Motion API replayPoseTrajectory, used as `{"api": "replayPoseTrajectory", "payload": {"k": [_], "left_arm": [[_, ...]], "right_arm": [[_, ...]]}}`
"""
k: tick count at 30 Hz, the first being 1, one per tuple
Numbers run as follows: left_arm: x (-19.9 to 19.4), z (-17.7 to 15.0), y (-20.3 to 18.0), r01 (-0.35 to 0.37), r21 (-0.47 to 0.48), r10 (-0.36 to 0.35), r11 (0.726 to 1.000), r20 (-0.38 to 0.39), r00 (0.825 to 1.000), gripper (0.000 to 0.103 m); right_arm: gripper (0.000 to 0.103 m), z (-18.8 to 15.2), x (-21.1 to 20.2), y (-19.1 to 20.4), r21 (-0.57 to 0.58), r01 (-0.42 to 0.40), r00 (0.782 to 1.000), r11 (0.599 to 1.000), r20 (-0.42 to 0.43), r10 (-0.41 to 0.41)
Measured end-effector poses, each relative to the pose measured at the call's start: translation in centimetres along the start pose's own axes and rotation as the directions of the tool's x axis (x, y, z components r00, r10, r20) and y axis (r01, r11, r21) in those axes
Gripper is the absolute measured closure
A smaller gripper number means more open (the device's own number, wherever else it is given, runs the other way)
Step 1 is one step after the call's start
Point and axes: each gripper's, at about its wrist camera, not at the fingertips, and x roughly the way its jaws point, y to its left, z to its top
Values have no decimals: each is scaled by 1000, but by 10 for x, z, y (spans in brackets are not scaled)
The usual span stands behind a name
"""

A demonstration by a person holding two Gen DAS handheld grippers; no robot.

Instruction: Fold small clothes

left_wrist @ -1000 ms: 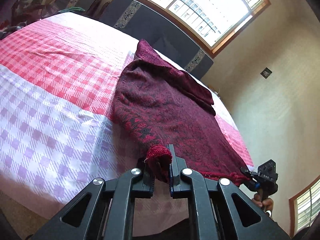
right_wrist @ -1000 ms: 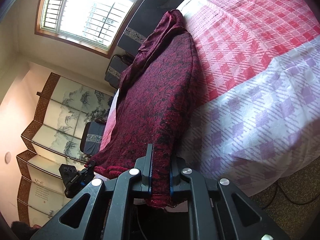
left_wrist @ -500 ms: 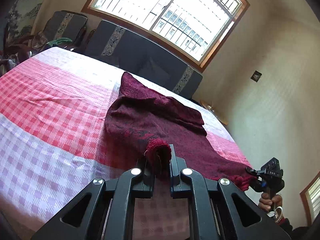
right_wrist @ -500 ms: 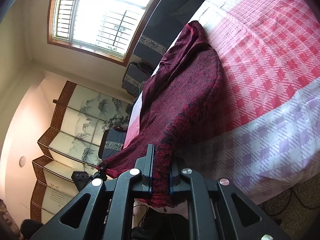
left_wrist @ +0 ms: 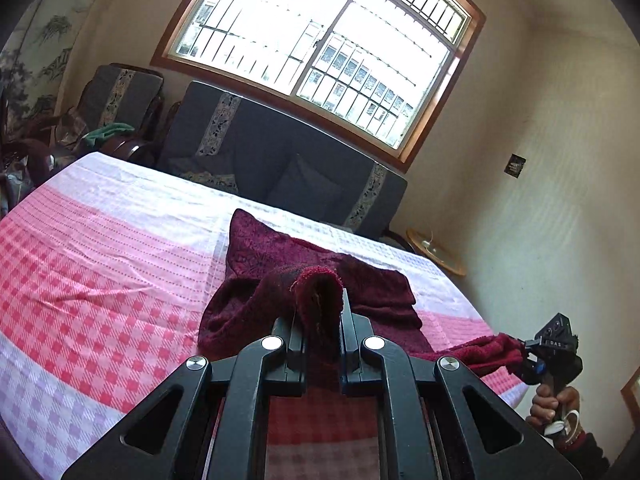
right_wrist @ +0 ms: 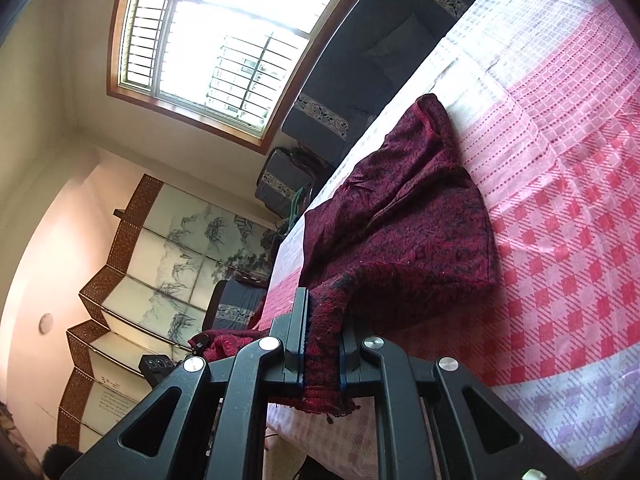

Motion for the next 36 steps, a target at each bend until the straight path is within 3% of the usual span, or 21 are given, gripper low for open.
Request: {"api": "replayPoseTrajectory", "payload": {"k": [17, 36], "left_arm": [[128, 50, 35, -105, 7, 105, 994, -35, 994, 92], [247, 92, 67, -191, 31, 193, 981, -70, 979, 92]], "right_arm": [[92, 107, 86, -15, -14, 100, 994, 995, -40, -101], [92, 177, 153, -65, 73, 154, 988, 985, -35, -151]]}}
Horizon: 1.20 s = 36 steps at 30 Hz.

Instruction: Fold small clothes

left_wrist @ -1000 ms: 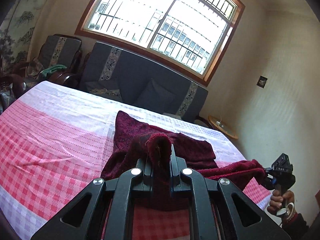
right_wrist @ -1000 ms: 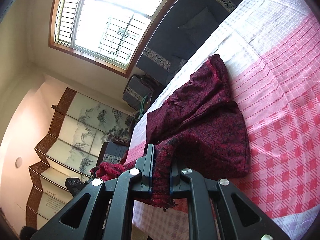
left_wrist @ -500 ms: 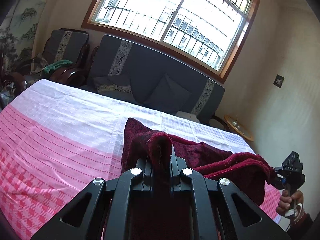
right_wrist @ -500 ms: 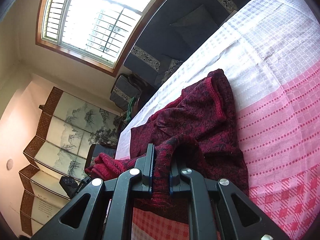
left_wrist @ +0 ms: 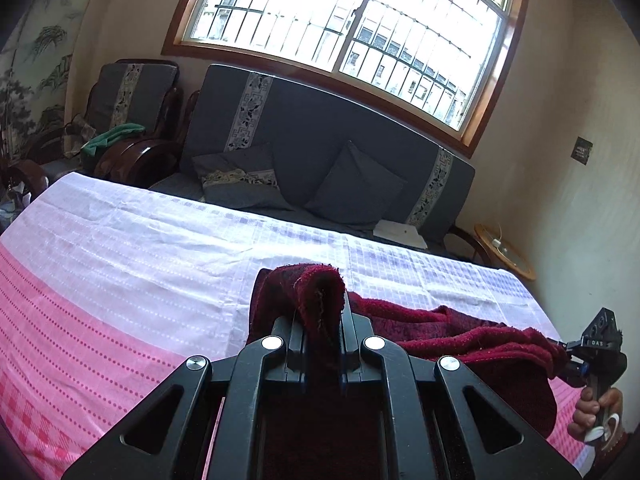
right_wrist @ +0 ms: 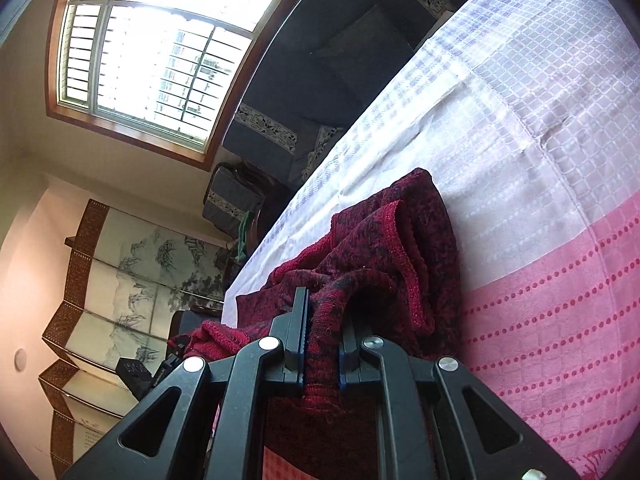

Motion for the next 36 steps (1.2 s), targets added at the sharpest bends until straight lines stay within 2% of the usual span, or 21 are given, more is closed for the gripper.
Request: {"api": "replayPoseTrajectory", "payload": {"k": [14, 23, 30, 33, 34, 35, 36], "left_arm": [[54, 7, 8, -38, -14, 37, 999, -31, 999, 92], [77, 13, 12, -50, -20, 50, 999, -43, 998, 92], [95, 12, 20, -17, -53, 13, 998, -82, 997, 87], [96, 14, 27, 16, -107, -26, 994, -96, 995, 78], [95, 15, 30, 20, -129, -33, 991, -94, 995, 67], [93, 16, 33, 24, -151, -37, 988, -84, 996, 51], [89, 18, 36, 22, -166, -32, 986, -61, 998, 44]], "right_arm": [[92, 20, 24, -18, 38, 5, 1000, 999, -2, -5], [92, 28, 30, -29, 82, -21, 1000, 996, 14, 19], [89, 32, 32, -48, 171, -79, 996, 982, 57, 70], [84, 32, 31, -56, 221, -133, 990, 966, 74, 120], [80, 33, 28, -59, 232, -153, 986, 961, 99, 133], [77, 33, 23, -63, 245, -184, 979, 952, 131, 156], [65, 34, 17, -67, 265, -222, 969, 938, 168, 181]]}}
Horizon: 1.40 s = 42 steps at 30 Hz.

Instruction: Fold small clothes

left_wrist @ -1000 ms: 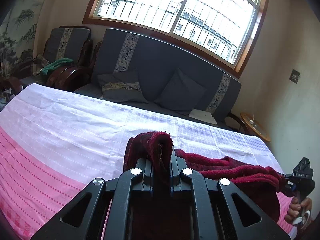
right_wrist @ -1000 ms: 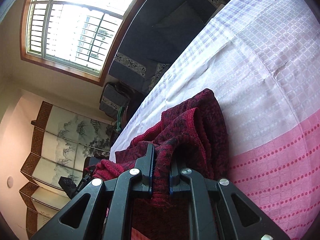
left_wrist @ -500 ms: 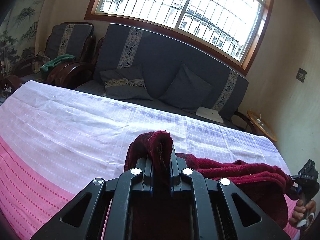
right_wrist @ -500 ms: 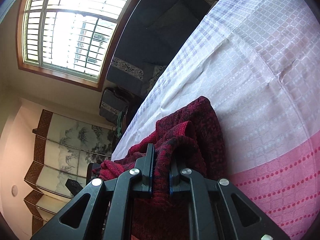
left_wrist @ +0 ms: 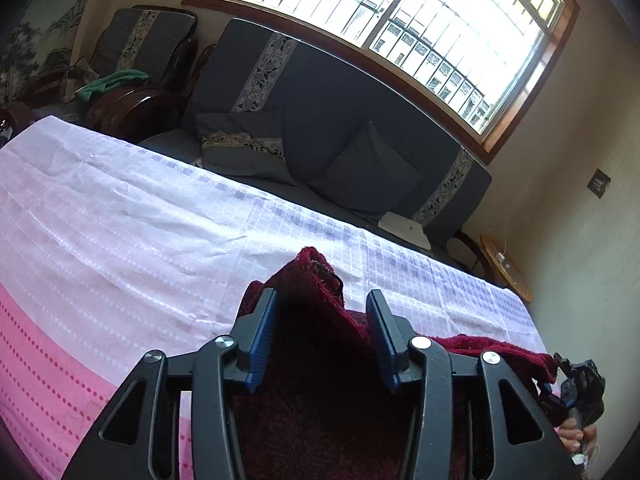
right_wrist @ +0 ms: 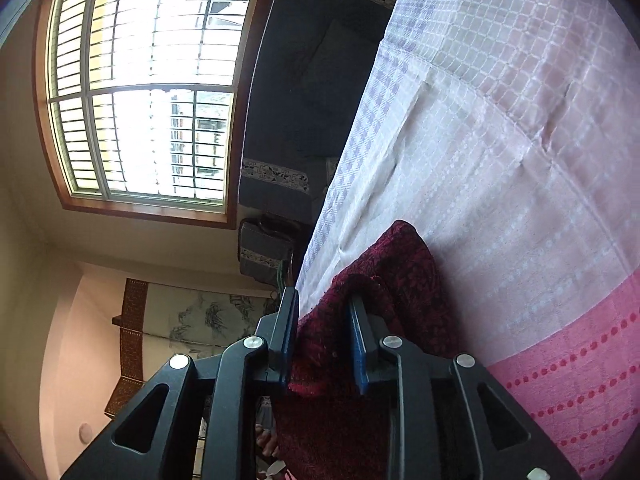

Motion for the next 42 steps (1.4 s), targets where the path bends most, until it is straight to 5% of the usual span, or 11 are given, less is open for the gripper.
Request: {"api": "replayPoseTrajectory", "payload": {"k": [1, 2, 6, 10, 12, 15, 21, 25, 32, 39, 42], "left_arm": [[-6, 2, 2, -8, -13, 9, 1000, 34, 999, 36], [-11, 4, 3, -9, -24, 11, 1000, 61, 998, 34], [-29, 15, 3, -2, -36, 5, 999, 93, 996, 29], [-37, 15, -8, 58, 37, -59, 998, 21, 998, 29], [-36, 5, -21, 34, 112, -32, 993, -20, 999, 29], [-28, -12, -37, 35, 203, -23, 979, -60, 998, 34], [9, -28, -29, -14, 206, 35, 978, -100, 994, 38], [31, -36, -2, -89, 152, 110, 984, -133, 985, 38], [28, -37, 0, -100, 139, 118, 985, -128, 985, 41], [-48, -46, -26, 52, 90, -46, 995, -77, 996, 41], [-67, -83, -60, 84, 213, -65, 973, -92, 994, 41]], "right_arm": [[40, 3, -8, -3, 30, -37, 999, 999, 38, 36], [33, 6, -16, -6, 53, -73, 995, 996, 78, 69], [32, 5, -41, 7, -24, -113, 985, 993, 128, 115], [48, -15, -31, 59, -301, 49, 998, 952, 50, -35], [67, -34, -8, 86, -477, 203, 976, 855, 27, -216], [75, -60, 31, 108, -662, 359, 906, 658, 77, -417], [77, -66, 81, 96, -744, 522, 779, 418, 217, -588], [79, -49, 93, 72, -706, 548, 748, 447, 175, -640], [80, -36, 97, 61, -673, 529, 764, 517, 112, -635], [76, -88, 28, 103, -727, 403, 877, 555, 135, -461], [76, -127, 4, 99, -757, 372, 889, 537, 124, -441]]}}
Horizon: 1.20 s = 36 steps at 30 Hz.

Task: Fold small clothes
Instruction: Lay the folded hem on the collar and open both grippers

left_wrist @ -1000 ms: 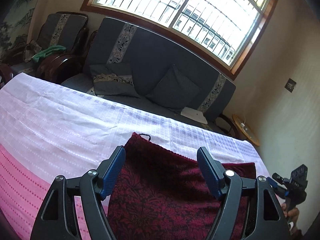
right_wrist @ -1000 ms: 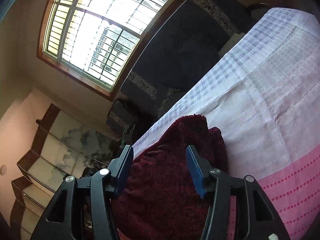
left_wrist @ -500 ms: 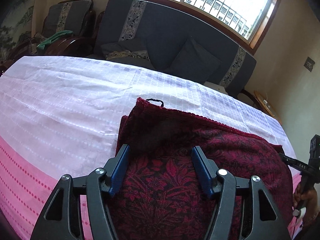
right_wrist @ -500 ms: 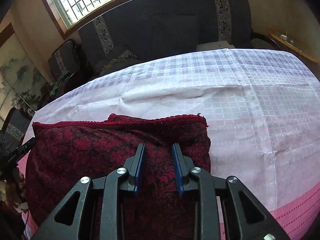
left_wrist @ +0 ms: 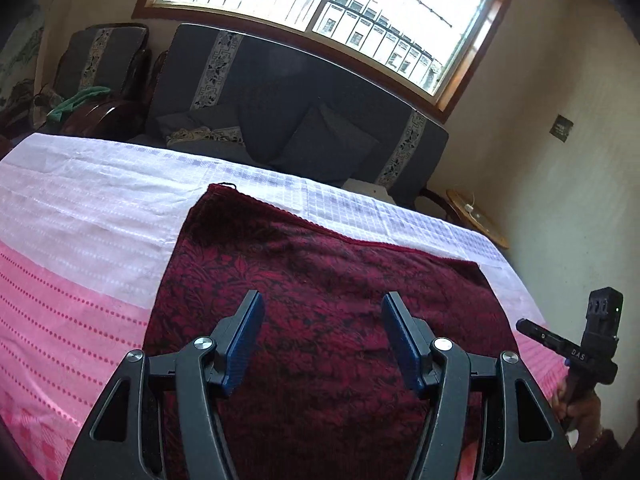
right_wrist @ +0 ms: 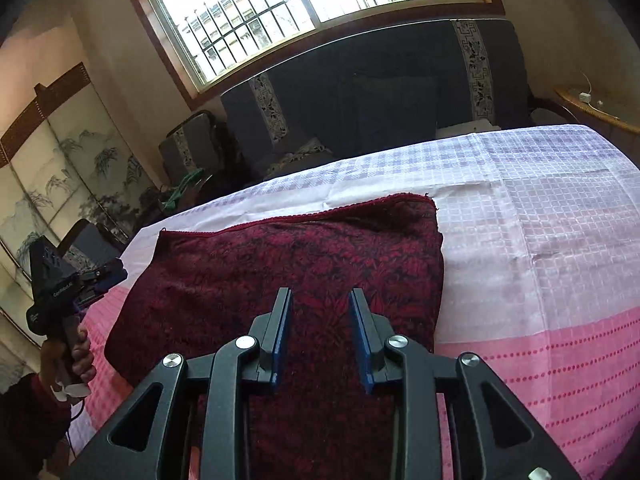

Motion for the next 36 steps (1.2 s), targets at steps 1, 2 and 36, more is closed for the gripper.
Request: {"api": "replayPoseTrajectory", "payload": {"k": [1, 2, 36], "left_arm": [[-1, -12, -13, -19, 46, 19, 999, -3, 1000, 41], [1, -24, -22, -36, 82, 37, 996, -15, 999, 43], [125, 72, 88, -173, -108, 137, 979, -280, 950, 83]], "right_arm": [[76, -11, -4, 4, -14, 19, 1000, 1000, -3, -19], [76, -23, -8, 7, -32, 53, 999, 998, -4, -53], [86, 71, 96, -50, -24, 207, 960, 978, -185, -208]]}}
